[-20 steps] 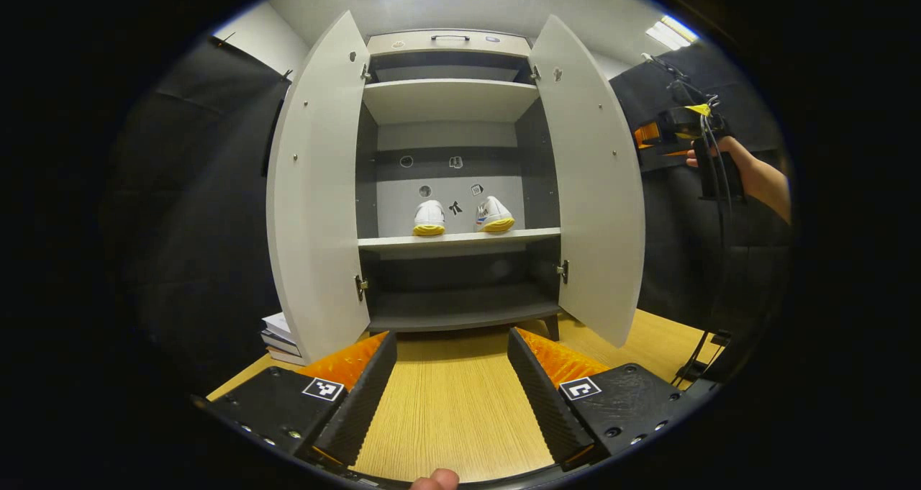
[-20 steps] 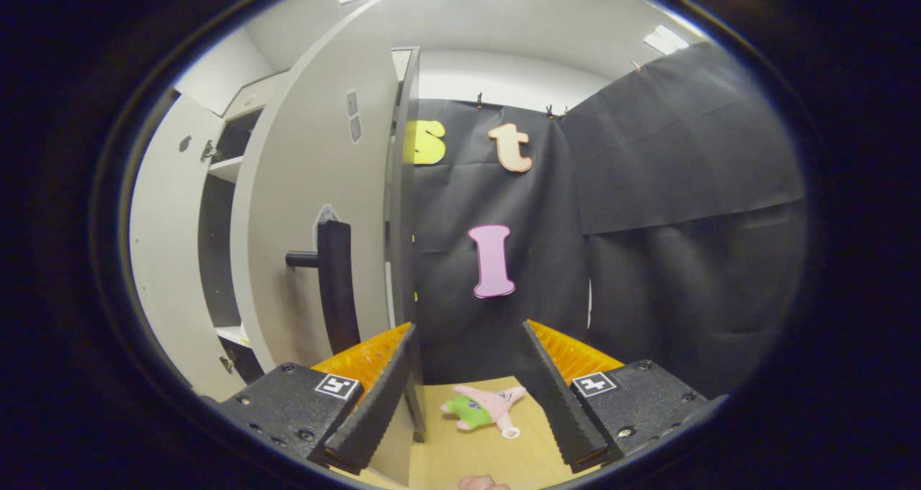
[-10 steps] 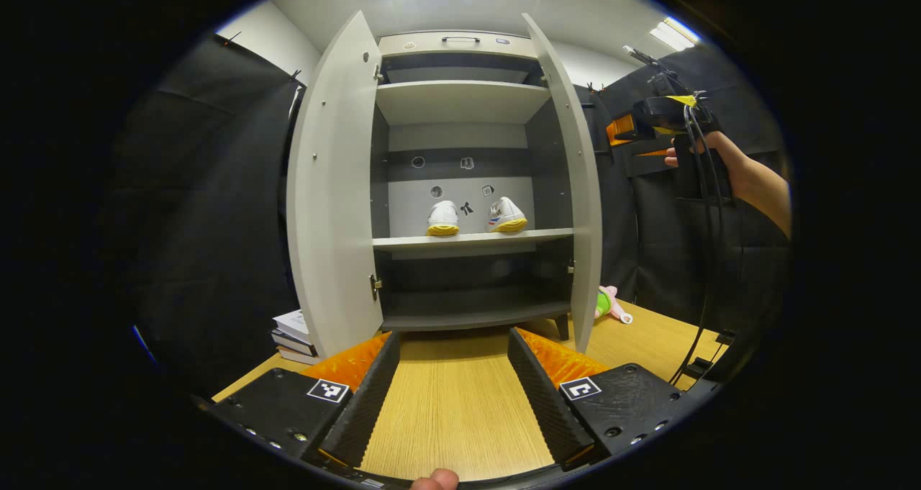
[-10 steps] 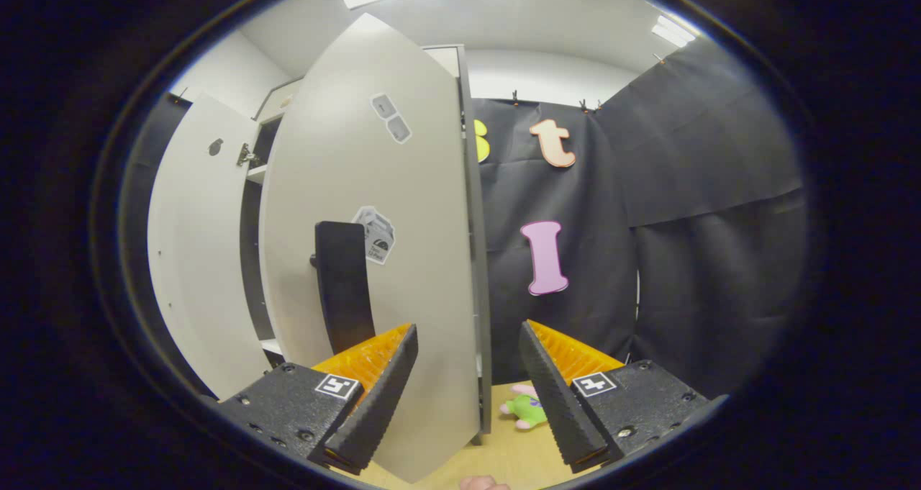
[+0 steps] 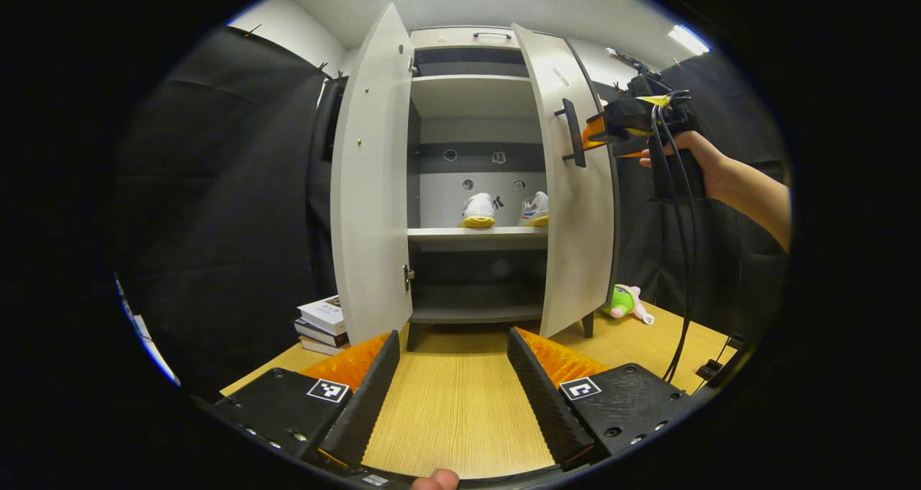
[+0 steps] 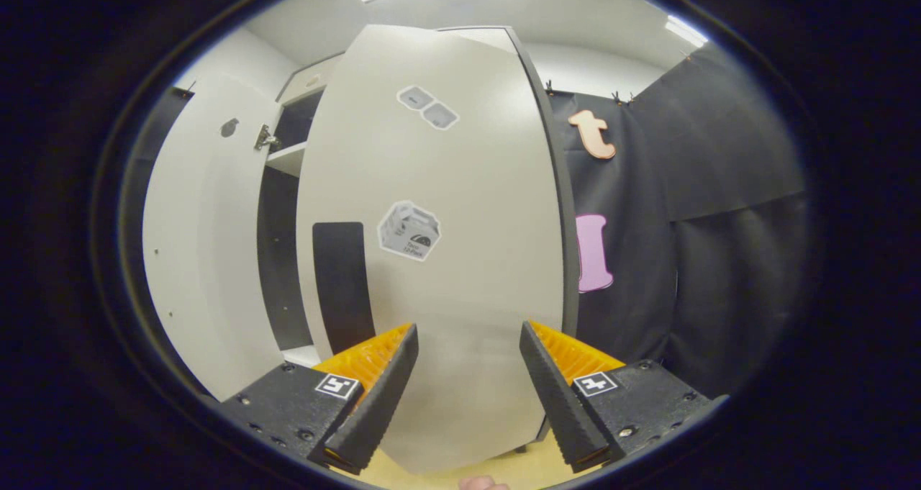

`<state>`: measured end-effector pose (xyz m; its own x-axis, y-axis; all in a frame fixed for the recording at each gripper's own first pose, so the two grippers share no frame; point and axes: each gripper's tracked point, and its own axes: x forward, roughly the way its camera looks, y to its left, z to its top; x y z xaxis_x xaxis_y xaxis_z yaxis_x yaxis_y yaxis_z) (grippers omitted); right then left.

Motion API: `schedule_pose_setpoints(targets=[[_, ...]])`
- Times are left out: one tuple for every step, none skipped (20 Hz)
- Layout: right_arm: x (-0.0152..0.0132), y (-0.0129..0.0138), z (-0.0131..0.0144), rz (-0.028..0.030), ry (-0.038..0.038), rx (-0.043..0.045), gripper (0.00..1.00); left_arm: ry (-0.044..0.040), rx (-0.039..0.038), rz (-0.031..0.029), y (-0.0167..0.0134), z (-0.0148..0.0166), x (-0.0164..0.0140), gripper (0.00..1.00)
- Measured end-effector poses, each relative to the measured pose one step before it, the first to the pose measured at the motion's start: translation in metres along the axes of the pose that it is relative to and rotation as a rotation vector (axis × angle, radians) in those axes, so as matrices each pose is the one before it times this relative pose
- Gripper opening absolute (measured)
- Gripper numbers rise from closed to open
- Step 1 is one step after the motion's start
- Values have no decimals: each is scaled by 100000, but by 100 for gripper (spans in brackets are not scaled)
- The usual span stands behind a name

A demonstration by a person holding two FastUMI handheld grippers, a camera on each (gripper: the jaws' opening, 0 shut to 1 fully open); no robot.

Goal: Grab one shoe with the right hand and put it into the shoe cabinet, grab the other shoe with the left hand and put it into the shoe cabinet; then close the right door with the right hand and the left door with the left hand.

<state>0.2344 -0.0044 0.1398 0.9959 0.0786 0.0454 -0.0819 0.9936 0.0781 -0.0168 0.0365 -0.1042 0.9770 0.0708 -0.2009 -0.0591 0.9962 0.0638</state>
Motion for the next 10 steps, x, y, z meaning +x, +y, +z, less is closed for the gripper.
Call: schedule_pose_setpoints(targets=[[91, -66, -59, 126, -149, -81, 94, 85, 192, 426, 178, -33, 212, 91], [55, -470, 102, -1471, -474, -381, 94, 292, 13, 206, 124, -46, 108, 91], [-334, -581, -12, -1023, 68, -882, 94, 29, -43, -182, -30, -74, 45, 91], [-460, -455, 220, -749, -1207, -477, 91, -168, -142, 66, 10, 192, 124, 91], [-644, -528, 307, -1405, -1571, -660, 91, -292, -263, -276, -63, 187, 20, 91], [-839, -494, 193, -840, -1503, -937, 95, -239, -47, -430, -165, 75, 45, 91], [-1057, -311, -19, -164, -1144, -877, 95, -73, 207, -607, -235, 64, -73, 91], [-1157, -288, -220, -16, -306, -992, 94, -292, 284, -631, -248, 97, -18, 91], [-1300, -325, -493, -215, -229, -909, 94, -293, 299, -753, -219, 144, 65, 91], [-1292, -231, -417, -384, -75, -644, 94, -296, 206, -827, -354, 119, 57, 90]])
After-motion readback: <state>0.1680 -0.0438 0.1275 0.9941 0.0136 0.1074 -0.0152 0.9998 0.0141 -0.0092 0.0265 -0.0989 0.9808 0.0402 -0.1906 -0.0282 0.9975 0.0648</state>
